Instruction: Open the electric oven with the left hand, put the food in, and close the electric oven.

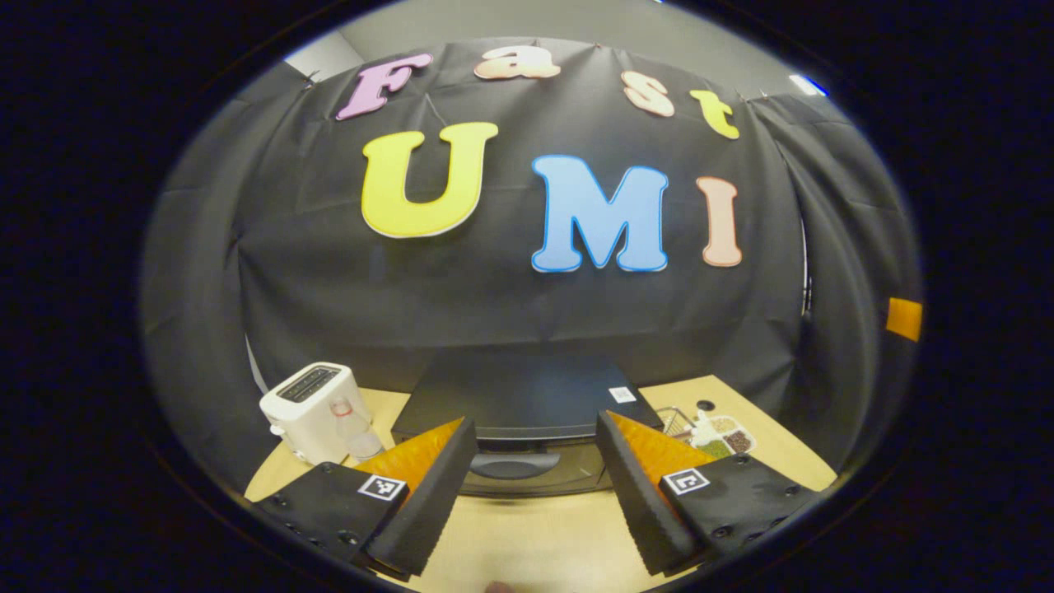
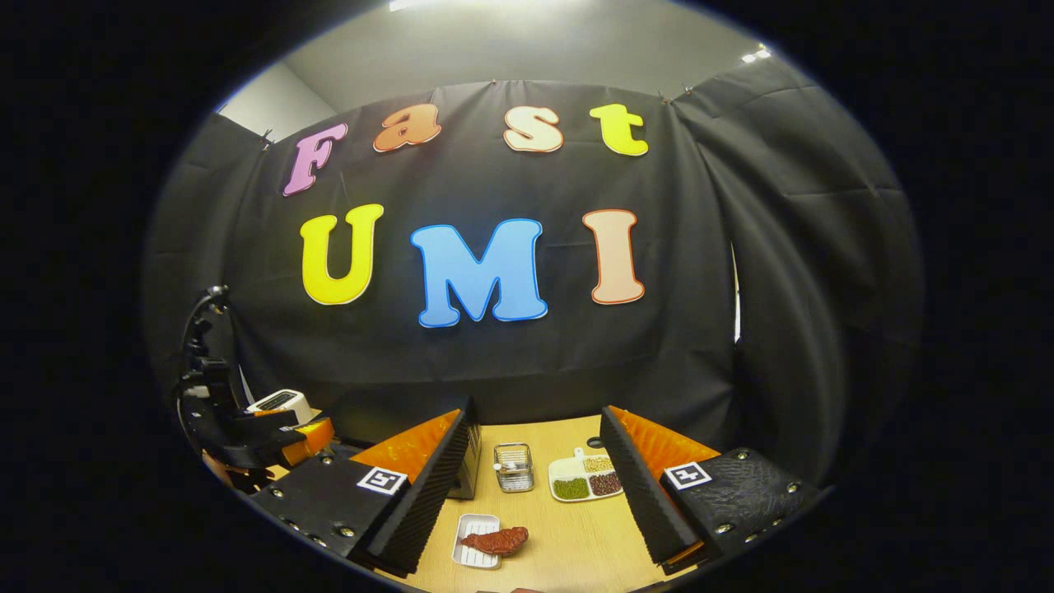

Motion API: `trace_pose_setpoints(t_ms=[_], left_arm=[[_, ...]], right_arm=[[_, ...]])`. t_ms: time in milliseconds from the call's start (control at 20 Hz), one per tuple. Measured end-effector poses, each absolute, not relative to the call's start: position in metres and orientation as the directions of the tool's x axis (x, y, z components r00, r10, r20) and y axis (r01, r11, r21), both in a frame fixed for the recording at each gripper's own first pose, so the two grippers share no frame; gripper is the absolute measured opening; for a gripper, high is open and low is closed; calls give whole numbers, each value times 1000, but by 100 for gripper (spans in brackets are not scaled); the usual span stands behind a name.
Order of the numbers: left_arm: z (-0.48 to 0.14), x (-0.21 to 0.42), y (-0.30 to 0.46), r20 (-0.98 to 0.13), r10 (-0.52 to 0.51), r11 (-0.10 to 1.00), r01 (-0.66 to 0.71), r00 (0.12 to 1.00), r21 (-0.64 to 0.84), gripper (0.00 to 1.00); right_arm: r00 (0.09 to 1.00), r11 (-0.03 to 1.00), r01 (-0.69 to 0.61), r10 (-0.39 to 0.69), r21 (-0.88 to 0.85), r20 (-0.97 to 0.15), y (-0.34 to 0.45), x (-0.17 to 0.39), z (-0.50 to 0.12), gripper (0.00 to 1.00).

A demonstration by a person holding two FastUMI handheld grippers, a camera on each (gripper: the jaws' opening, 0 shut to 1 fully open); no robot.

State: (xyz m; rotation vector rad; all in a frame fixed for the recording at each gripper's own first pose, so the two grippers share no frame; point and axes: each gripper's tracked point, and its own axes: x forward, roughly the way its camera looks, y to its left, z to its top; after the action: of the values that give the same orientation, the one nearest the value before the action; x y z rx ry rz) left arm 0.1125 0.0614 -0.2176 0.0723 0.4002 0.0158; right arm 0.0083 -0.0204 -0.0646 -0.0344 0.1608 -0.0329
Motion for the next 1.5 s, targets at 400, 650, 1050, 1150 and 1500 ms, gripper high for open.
trace_pose_setpoints(t_ms=[400, 650, 1050, 1150, 1500], left_arm=[[-281, 159, 92, -475, 60, 998, -37, 878, 58, 92], [-307, 173, 97, -508, 50, 999, -36, 860, 37, 98], [-327, 180, 103, -532, 72, 997, -38, 844, 74, 98], [-330, 180, 102, -536, 78, 994, -26, 841, 104, 100], [-335, 151, 100, -556, 63, 995, -9, 828, 100, 97]], right_arm=[[978, 996, 71, -81, -60, -192, -34, 0, -75, 98], [974, 993, 96, -110, -74, -200, -41, -5, -76, 98], [970, 993, 100, -112, -67, -215, -40, -8, -81, 98], [970, 994, 95, -106, -62, -220, -38, -9, -82, 98], [972, 996, 78, -83, -33, -221, -31, -9, -84, 98]])
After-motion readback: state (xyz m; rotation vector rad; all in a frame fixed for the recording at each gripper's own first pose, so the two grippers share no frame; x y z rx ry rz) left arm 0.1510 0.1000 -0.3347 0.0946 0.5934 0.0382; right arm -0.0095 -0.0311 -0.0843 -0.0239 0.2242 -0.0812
